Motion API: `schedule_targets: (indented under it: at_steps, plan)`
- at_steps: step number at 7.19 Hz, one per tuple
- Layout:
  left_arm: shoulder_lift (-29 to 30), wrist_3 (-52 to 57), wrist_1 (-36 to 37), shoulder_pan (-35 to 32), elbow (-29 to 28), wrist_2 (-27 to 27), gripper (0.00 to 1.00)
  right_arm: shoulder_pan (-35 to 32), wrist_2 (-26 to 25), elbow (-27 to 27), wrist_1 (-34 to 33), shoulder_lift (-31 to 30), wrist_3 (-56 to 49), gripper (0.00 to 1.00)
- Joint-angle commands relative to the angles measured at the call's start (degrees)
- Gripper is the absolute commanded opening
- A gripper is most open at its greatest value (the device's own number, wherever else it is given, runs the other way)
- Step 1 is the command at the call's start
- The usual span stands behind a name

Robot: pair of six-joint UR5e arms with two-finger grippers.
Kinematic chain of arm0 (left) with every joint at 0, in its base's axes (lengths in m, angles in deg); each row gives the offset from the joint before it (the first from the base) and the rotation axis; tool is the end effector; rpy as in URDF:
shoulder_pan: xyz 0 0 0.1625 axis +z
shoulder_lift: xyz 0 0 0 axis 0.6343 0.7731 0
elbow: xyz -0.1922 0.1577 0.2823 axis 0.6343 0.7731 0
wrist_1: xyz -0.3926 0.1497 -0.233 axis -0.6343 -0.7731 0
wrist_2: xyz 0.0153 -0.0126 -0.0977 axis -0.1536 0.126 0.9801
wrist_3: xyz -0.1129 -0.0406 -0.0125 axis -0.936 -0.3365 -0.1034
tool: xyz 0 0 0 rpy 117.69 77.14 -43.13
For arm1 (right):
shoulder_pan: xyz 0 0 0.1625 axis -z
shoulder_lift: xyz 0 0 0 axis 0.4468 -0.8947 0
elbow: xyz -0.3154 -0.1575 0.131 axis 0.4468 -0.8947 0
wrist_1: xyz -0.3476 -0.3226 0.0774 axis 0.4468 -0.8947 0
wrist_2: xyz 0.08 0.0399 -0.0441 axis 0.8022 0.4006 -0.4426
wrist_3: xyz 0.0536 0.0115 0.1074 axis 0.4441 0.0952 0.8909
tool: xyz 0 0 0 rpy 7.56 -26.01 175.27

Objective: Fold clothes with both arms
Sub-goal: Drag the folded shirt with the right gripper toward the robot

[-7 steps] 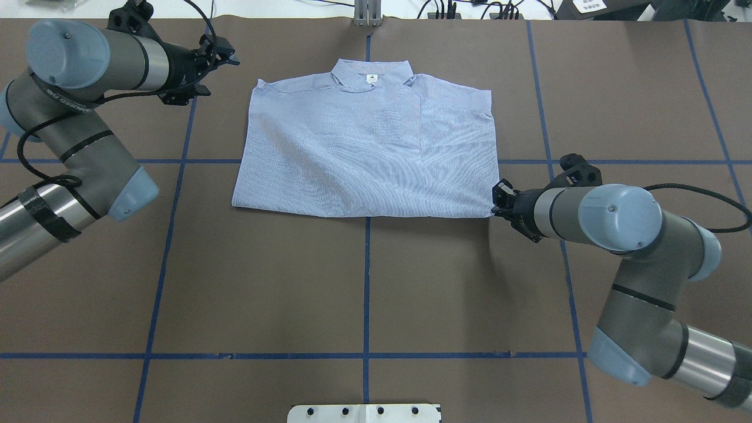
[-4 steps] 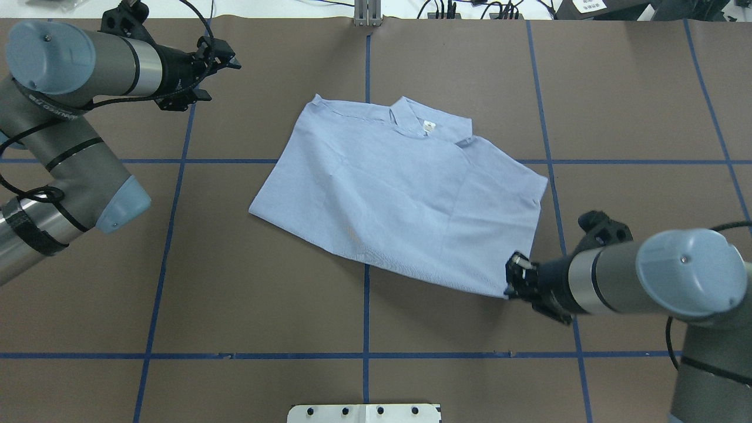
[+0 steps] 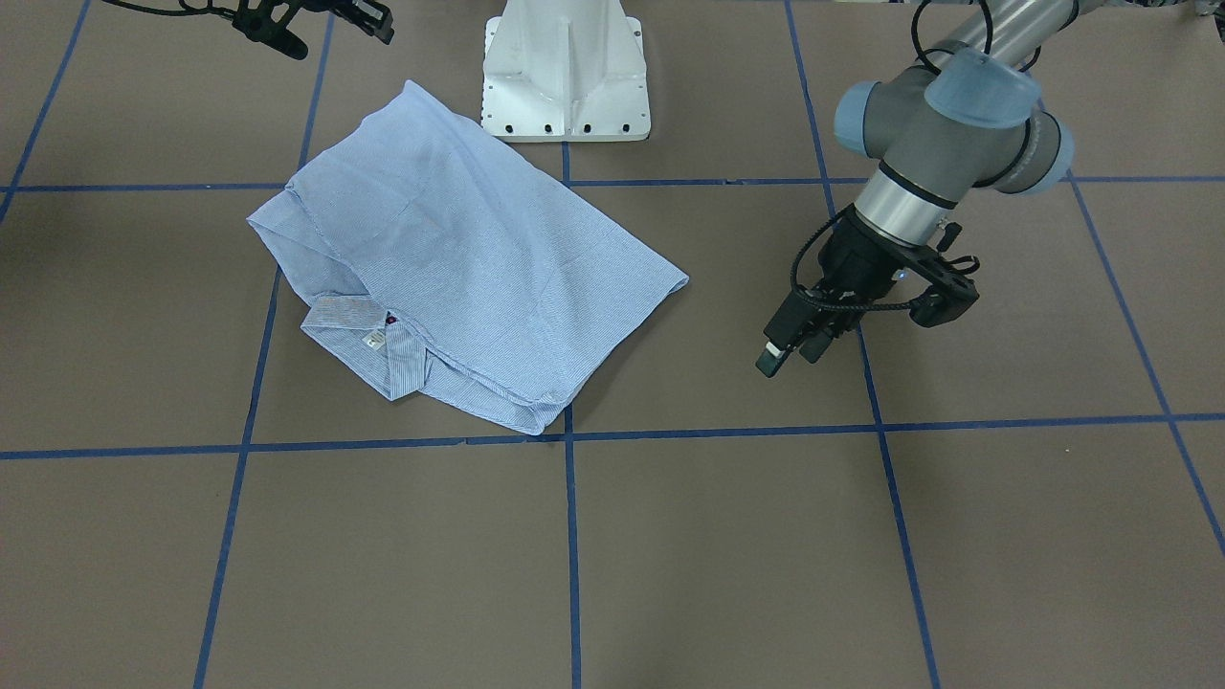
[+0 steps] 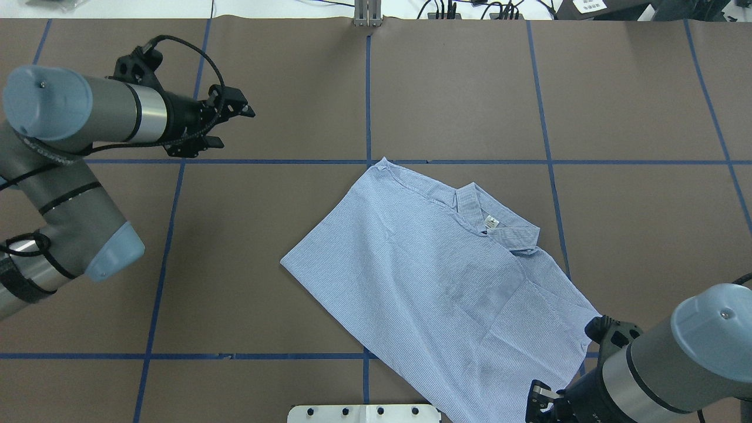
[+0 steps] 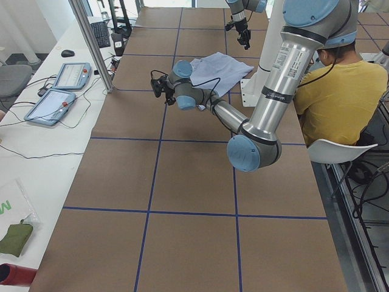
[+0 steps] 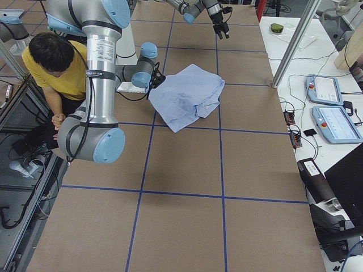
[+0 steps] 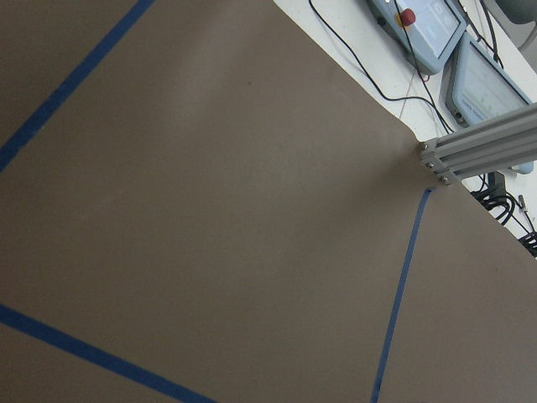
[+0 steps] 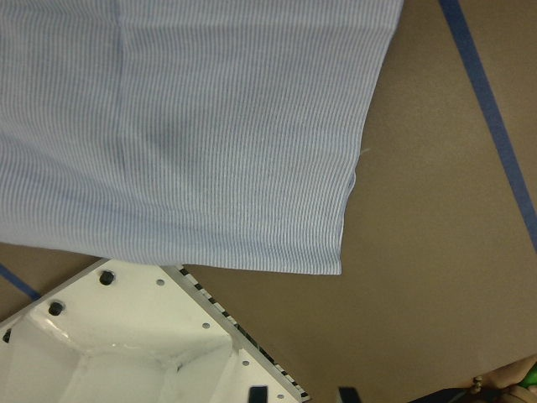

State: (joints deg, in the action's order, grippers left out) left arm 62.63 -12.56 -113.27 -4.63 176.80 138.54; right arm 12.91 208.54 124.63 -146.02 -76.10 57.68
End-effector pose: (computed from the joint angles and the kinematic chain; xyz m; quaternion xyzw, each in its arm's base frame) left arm 0.4219 -0.5432 0.2311 0.0475 0.5866 -0.2937 0.7532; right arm -0.4265 -0.1694 0.2183 -0.3257 -0.4080 0.1785 0.8340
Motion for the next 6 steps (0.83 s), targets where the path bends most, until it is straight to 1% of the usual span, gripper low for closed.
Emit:
schedule_targets:
  at_steps: [1, 2, 3, 4, 5, 6]
  plan:
    - [-3.14, -4.84, 0.02, 6.61, 2.51, -0.39, 0.91, -7.33, 0.73, -2.47, 0.05, 0.68, 0.03, 1.0]
    - [-3.24, -8.7, 0.2, 9.69, 2.34, -0.48, 0.87, -13.47, 0.73, -5.7, 0.14, 4.69, -0.67, 1.0]
    - [-3.24, -10.39, 2.37, 12.59, 2.6, -3.7, 0.84, -19.54, 0.73, -11.65, 0.14, 11.6, -0.76, 1.0]
    - [-2.63, -10.49, 6.14, 16.45, 2.17, -7.38, 0.83, -22.56, 0.56, -16.41, 0.14, 15.5, -1.72, 1.0]
    - [-2.36, -10.49, 7.74, 18.06, 2.16, -8.99, 0.8, -23.46, -0.75, -18.37, 0.14, 16.41, -6.95, 1.0]
    - [-2.36, -10.58, 7.84, 18.42, 2.34, -9.0, 0.79, -23.56, -1.98, -19.26, 0.05, 16.59, -9.87, 1.0]
